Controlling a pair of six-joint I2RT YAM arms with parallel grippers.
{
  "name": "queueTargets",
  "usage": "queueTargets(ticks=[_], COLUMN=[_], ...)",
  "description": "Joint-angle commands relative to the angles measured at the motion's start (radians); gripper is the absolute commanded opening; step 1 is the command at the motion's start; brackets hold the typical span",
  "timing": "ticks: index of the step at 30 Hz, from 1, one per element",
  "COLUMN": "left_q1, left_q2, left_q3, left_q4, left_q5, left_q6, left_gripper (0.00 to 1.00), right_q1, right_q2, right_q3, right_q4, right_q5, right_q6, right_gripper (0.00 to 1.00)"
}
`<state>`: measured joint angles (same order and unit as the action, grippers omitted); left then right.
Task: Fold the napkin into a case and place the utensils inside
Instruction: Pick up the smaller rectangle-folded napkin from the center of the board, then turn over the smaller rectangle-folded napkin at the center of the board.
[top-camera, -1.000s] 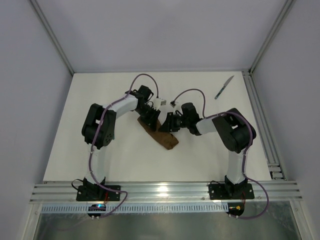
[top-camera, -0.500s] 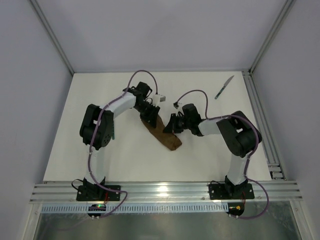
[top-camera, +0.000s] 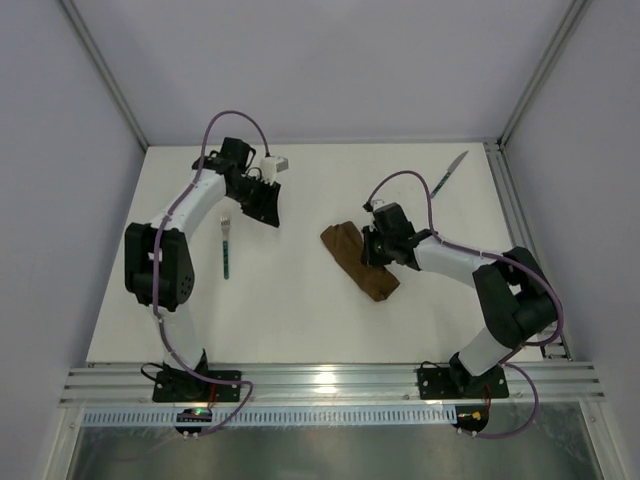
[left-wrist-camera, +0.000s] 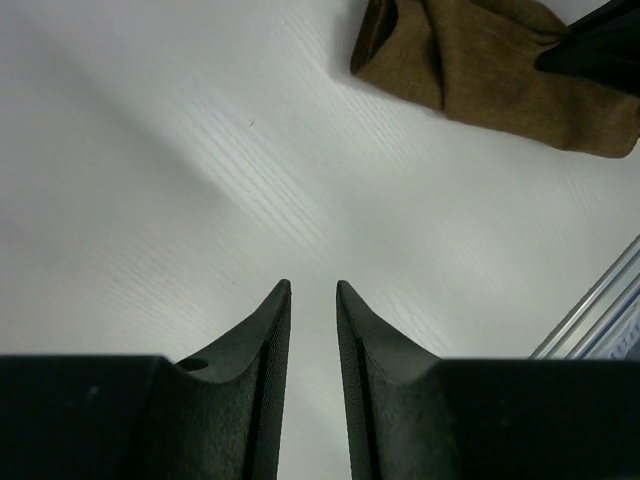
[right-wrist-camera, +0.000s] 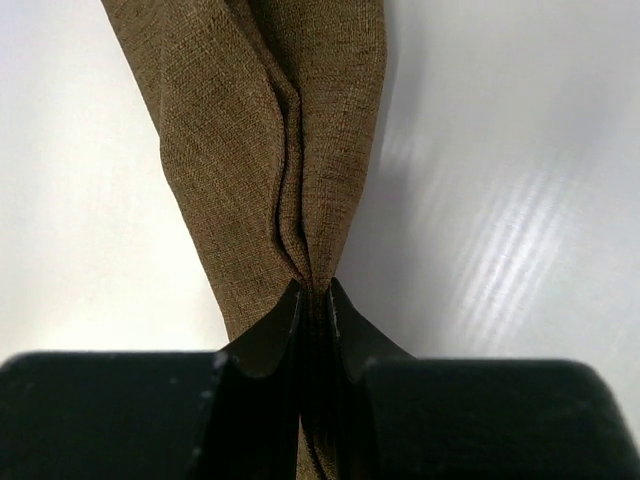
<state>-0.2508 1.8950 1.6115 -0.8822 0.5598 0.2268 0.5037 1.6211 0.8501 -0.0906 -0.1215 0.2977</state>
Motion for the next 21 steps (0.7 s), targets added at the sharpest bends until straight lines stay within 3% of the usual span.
queueTargets(ticks=[1,9,16,21], left_q1=[0.019,0.058,0.081,0.096], left_q2=[-0.050,-0.063,-0.086,-0.083], left_q3=[0.002,0.005,0.014,0.024], left_q4=[-0.034,-0.044,-0.046,-0.050], left_q5=[-0.001,0.008,0.002,0.003], left_q6=[0.026,0.032,0.040,0.042], left_gripper=[0.27,0.27,0.27,0.27], right_q1=[-0.005,-0.019,-0.037,-0.050], right_q2=[-0.070,-0.087,-0.056,0.003], right_q3=[0.072,0.136,0.199,0.225], right_q4=[-0.147,-0.335,-0.486,-0.560], right_q5=[0.178,0.427,0.813,0.982], right_q6=[-0.092,-0.176,-0.236,-0.281], right_gripper=[0.04,0.04,0.04,0.04])
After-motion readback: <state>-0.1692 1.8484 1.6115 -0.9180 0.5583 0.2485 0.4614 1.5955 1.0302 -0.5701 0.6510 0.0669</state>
